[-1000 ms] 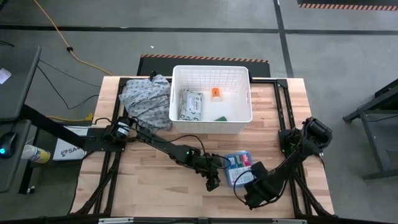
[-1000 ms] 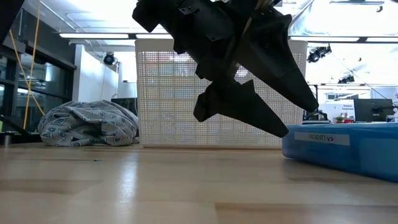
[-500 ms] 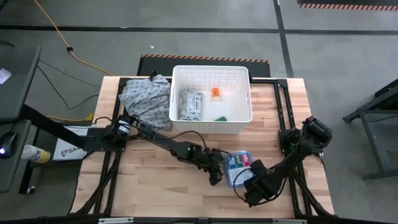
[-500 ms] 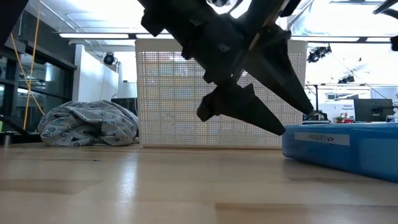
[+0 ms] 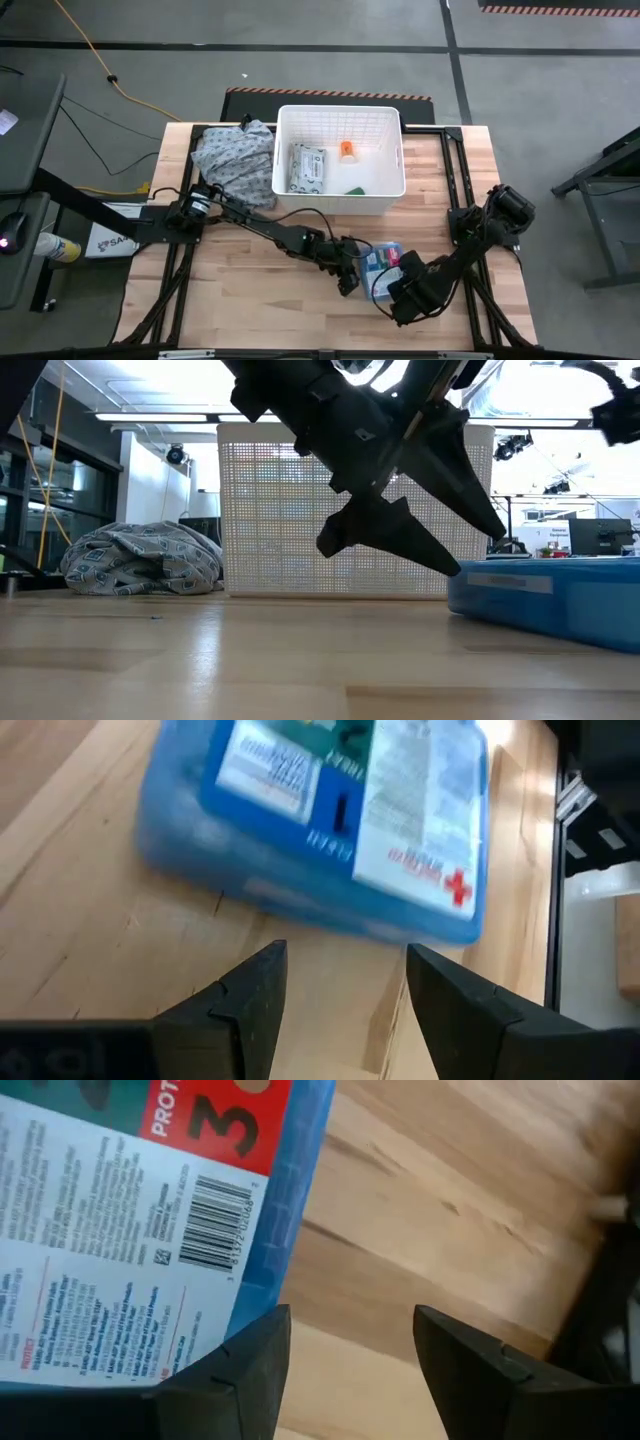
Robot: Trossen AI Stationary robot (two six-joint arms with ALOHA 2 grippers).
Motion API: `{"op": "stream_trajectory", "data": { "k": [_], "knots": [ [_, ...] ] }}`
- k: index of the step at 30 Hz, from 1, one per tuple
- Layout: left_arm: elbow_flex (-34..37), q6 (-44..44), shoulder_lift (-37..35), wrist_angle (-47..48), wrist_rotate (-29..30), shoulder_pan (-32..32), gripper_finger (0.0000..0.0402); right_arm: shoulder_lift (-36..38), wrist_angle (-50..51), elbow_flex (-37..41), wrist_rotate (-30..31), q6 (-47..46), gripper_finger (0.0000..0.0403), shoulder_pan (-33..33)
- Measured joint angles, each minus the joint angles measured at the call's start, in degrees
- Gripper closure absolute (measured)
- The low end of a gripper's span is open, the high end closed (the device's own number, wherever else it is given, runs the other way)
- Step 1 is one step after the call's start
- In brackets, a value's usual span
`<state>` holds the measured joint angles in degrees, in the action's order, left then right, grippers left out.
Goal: Pick & place medical supplies in basket/bin
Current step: Put the blue first aid kit in the white bin
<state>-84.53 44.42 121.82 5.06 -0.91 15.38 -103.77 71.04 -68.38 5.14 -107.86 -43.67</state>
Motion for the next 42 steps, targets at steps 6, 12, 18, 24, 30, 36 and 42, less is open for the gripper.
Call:
{"op": "stream_trajectory", "data": {
  "k": [6,12,18,24,30,36,42],
  "knots": [
    [0.0,0.02,0.0,-1.45,0.0,0.02,0.0163,0.07,-3.78,1.31,1.88,1.58,0.0199,0.87],
    [0.0,0.9,0.02,0.42,-0.03,0.02,0.0163,0.07,-12.22,6.2,-1.18,-0.04,0.0199,0.57],
    [-0.18,1.97,1.47,0.92,-0.7,0.0,0.0163,0.08,-15.64,7.78,-1.3,-0.1,0.0199,0.53],
    [-0.28,4.17,4.12,-2.19,-4.44,-0.04,0.0163,0.09,-15.86,7.82,-1.2,0.36,0.0199,0.43],
    [-0.23,4.33,4.39,-2.7,-4.83,-0.02,0.0163,0.09,-17.54,7.82,-0.74,0.94,0.0199,0.45],
    [-0.09,4.59,4.44,-2.1,-4.92,0.0,0.0163,1.99,-21.23,7.85,2.12,3.23,0.0199,0.58],
    [0.01,5.35,4.41,-1.89,-5.01,0.0,0.0163,5.15,-21.14,7.82,4.95,4.76,0.0199,1.1]
  ]
}}
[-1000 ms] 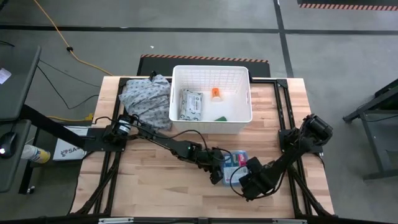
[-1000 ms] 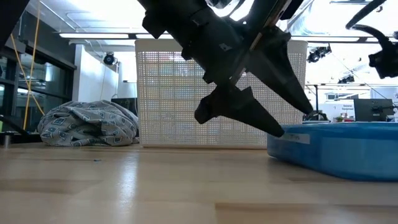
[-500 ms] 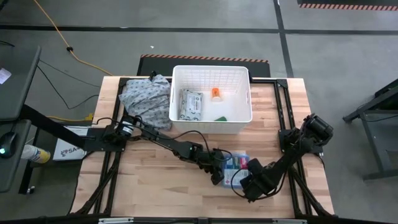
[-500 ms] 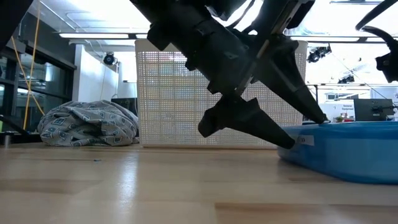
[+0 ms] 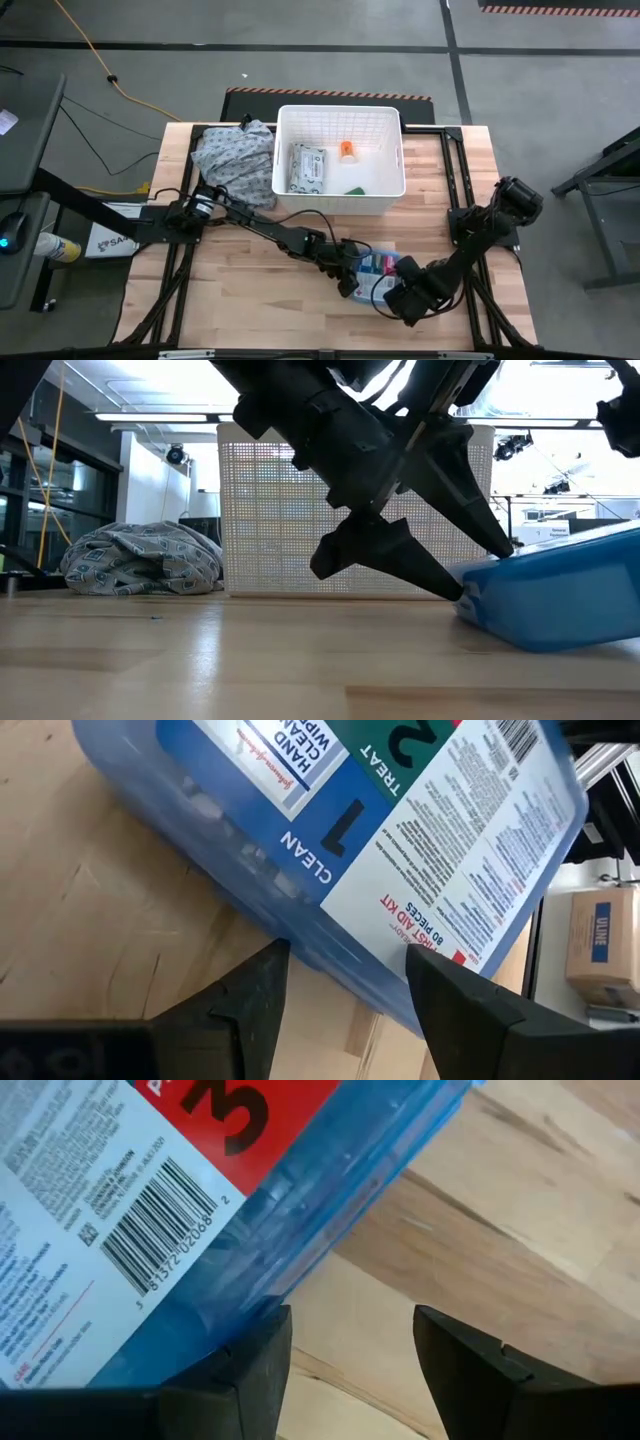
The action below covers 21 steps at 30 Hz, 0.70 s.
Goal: Pick & place medical supplies in basket/bin
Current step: Put the blue first aid kit in the white bin
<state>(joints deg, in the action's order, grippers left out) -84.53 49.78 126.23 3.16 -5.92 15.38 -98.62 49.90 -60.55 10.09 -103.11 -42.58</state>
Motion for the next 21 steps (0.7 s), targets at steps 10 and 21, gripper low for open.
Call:
{"op": "stream_trajectory", "data": {
  "k": [10,21],
  "knots": [
    [0.02,-0.01,-0.02,0.02,-0.29,0.0,0.0163,1.92,-0.48,0.07,0.28,1.82,0.0199,1.85],
    [0.06,-0.24,-0.02,0.4,-1.15,0.02,0.0163,3.12,-2.71,0.02,0.54,2.89,0.0212,2.35]
  ]
}}
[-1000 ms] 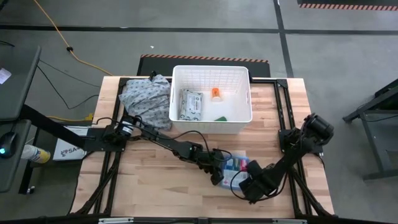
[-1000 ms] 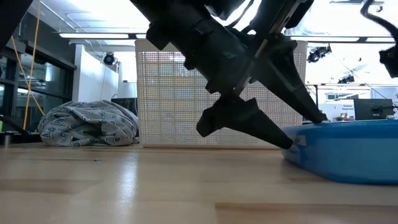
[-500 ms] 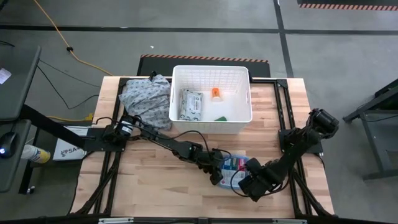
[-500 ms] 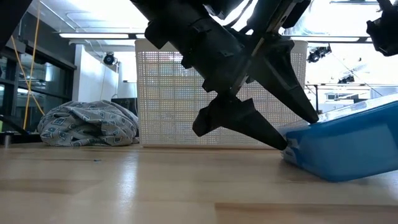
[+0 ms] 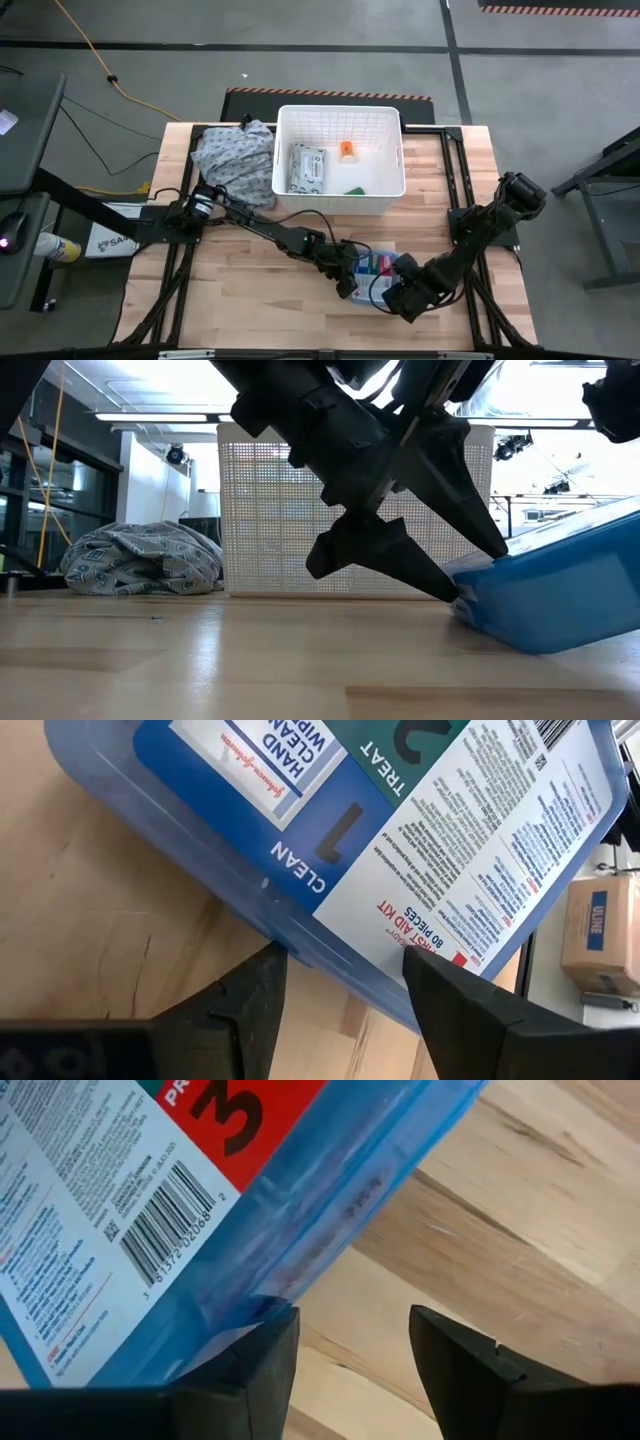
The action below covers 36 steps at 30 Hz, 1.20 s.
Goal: Pick & place medical supplies in basket/bin
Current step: Put the blue first aid kit in the white bin
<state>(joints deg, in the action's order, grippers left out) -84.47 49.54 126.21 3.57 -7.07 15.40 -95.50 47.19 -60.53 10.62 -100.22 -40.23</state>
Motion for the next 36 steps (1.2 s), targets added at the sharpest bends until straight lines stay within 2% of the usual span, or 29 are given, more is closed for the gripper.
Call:
{"op": "stream_trajectory", "data": {
  "k": [14,16,18,21,23,27,36],
  "knots": [
    [0.07,-0.04,-0.04,0.44,-1.37,0.04,0.0163,3.24,-6.29,-0.07,2.1,3.19,0.026,0.64],
    [0.07,-0.15,-0.04,0.53,-1.58,0.09,0.0163,4.67,-7.07,-0.37,4.99,3.79,0.0262,0.78],
    [-0.27,-0.67,0.49,-2.77,1.11,0.37,0.0163,5.84,-11.43,-1.08,12.49,5.75,0.0262,1.67],
    [0.11,-0.86,0.35,-2.76,0.51,-0.02,0.0163,6.82,-12.9,-0.24,17.21,9.71,0.0263,2.18],
    [0.07,-0.68,0.48,-2.66,0.15,0.26,0.0163,7.46,-14.04,-0.25,15.84,10.53,0.0263,3.21],
    [-0.04,1.14,0.48,-1.79,0.01,0.05,0.0163,8.4,-14.99,-0.44,18.88,11.23,0.0263,3.62],
    [-0.22,0.67,0.46,-1.12,0.09,0.07,0.0163,9.0,-13.89,-0.38,18.83,11.85,0.0263,2.97]
  ]
}}
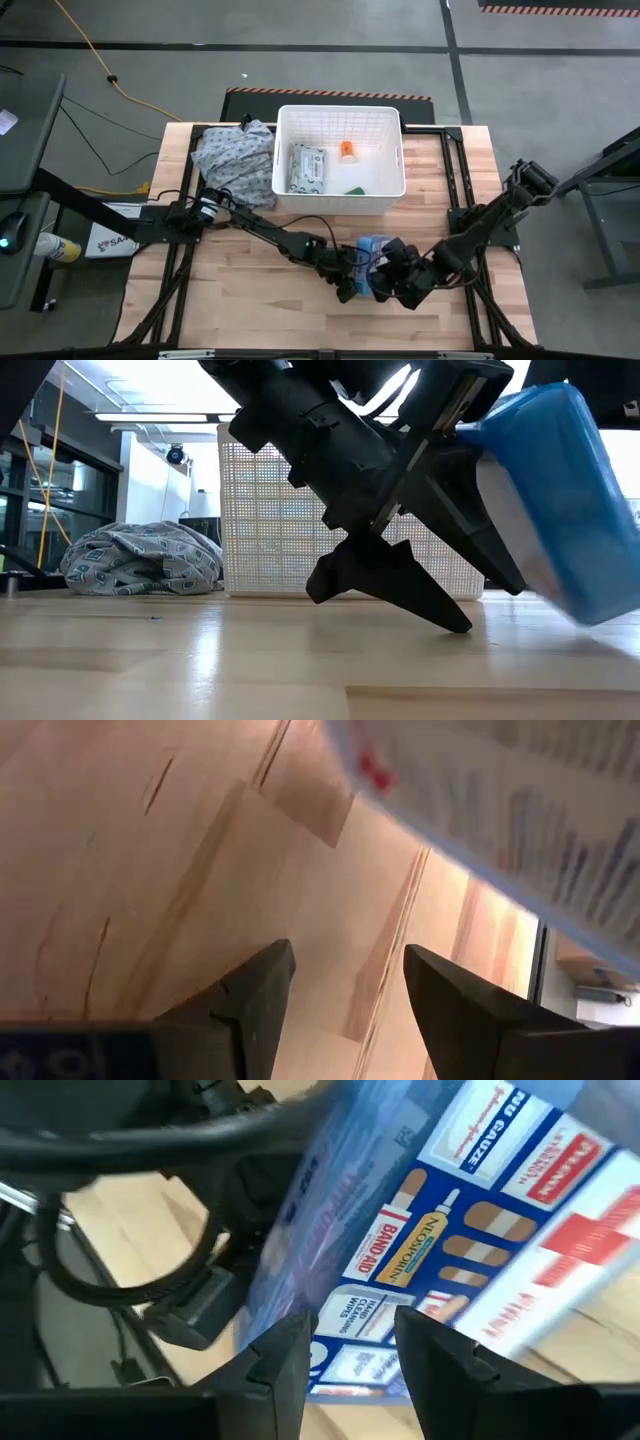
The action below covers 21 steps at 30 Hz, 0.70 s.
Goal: Pick & place medical supplies in basket/bin
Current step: Put the blue first aid kit in the white bin
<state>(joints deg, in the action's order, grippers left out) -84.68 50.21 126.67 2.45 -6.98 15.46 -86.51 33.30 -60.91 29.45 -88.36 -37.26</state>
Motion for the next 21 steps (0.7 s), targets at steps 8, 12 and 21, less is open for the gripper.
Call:
{"op": "stream_trajectory", "data": {
  "k": [8,12,21],
  "knots": [
    [-0.04,-0.19,-0.03,0.21,-0.45,-0.02,0.0163,-0.06,2.48,0.07,-0.84,-0.93,0.0262,-0.61],
    [-0.04,-0.22,-0.04,0.3,-0.5,-0.02,0.0163,-0.08,2.98,0.12,-1.95,-1.07,0.0261,-0.63],
    [0.0,-0.39,-0.09,0.22,-0.66,-0.04,0.0163,-0.1,4.5,0.16,-2.94,-1.63,0.026,-0.69]
  ]
}}
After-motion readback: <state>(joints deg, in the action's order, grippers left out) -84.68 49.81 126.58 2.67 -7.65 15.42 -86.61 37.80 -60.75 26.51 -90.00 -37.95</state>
